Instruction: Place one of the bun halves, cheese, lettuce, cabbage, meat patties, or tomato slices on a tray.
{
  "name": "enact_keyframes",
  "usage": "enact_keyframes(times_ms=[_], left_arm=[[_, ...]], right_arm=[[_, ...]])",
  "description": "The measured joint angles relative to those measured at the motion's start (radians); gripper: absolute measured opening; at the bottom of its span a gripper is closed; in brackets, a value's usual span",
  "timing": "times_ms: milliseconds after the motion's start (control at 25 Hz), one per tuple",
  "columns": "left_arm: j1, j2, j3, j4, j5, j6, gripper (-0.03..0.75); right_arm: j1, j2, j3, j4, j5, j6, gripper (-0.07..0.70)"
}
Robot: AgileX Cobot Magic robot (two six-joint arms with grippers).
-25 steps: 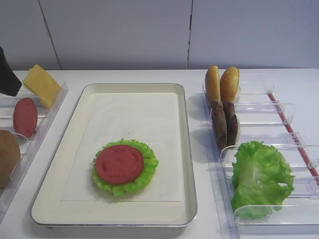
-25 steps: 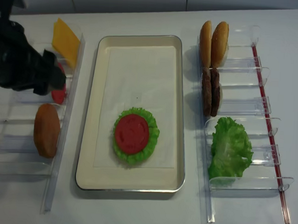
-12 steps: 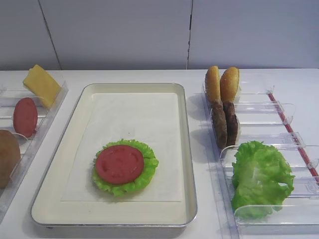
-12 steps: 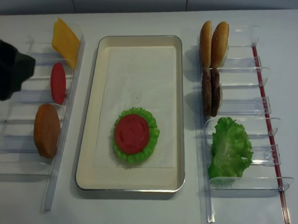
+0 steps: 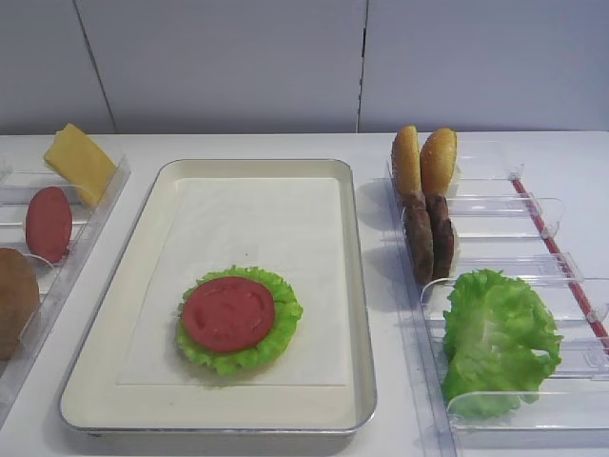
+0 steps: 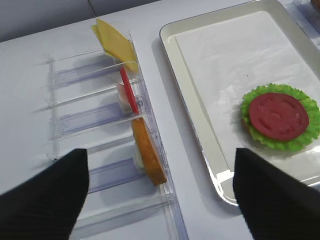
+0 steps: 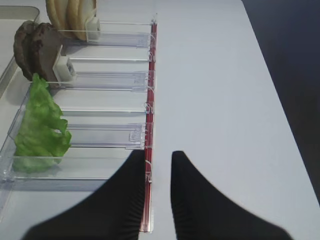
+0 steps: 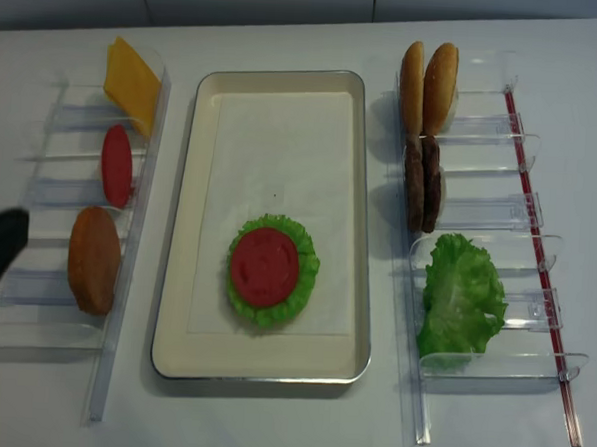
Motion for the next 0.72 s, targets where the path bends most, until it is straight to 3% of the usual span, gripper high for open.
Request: enact_keyframes(times_ms=[720], left_arm=[[0.001, -0.519, 0.286, 0.028, 0.065, -0.048, 0.553]], right_arm=[[0.000, 0.000, 0.000, 0.002, 0.000, 0.000, 0.184]])
